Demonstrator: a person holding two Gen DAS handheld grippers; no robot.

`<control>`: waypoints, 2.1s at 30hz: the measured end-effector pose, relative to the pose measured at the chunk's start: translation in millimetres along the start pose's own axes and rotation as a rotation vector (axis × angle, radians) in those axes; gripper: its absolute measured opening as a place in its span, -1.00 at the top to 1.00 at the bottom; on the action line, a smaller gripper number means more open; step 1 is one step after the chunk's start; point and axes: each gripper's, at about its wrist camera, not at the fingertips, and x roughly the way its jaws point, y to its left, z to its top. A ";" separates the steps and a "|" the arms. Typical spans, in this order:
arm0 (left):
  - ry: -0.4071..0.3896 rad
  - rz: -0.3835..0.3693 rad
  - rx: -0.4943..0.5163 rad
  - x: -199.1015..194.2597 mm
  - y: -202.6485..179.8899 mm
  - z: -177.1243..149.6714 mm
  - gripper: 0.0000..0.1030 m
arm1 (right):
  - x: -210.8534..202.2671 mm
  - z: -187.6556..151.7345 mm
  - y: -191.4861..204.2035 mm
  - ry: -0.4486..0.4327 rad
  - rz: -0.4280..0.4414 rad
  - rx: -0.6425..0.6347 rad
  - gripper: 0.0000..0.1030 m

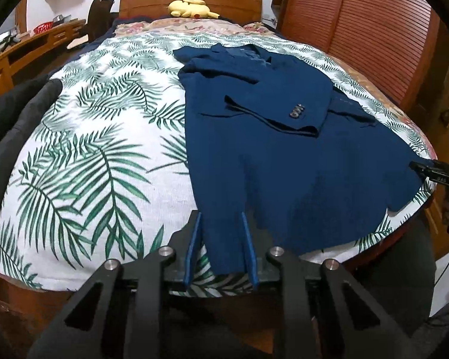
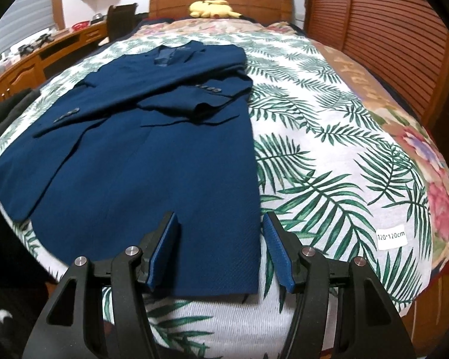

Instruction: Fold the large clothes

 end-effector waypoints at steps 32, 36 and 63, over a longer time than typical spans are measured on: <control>-0.290 0.004 0.157 -123.3 -50.2 74.0 1.00 | -102.4 81.0 25.3 -0.276 0.222 0.043 0.88; -0.348 -0.002 0.170 -152.4 -55.8 82.2 1.00 | -135.2 89.9 27.9 -0.332 0.230 0.034 0.88; -0.665 0.037 0.270 -314.9 -85.8 143.7 1.00 | -327.3 121.9 27.9 -0.655 0.142 -0.073 0.88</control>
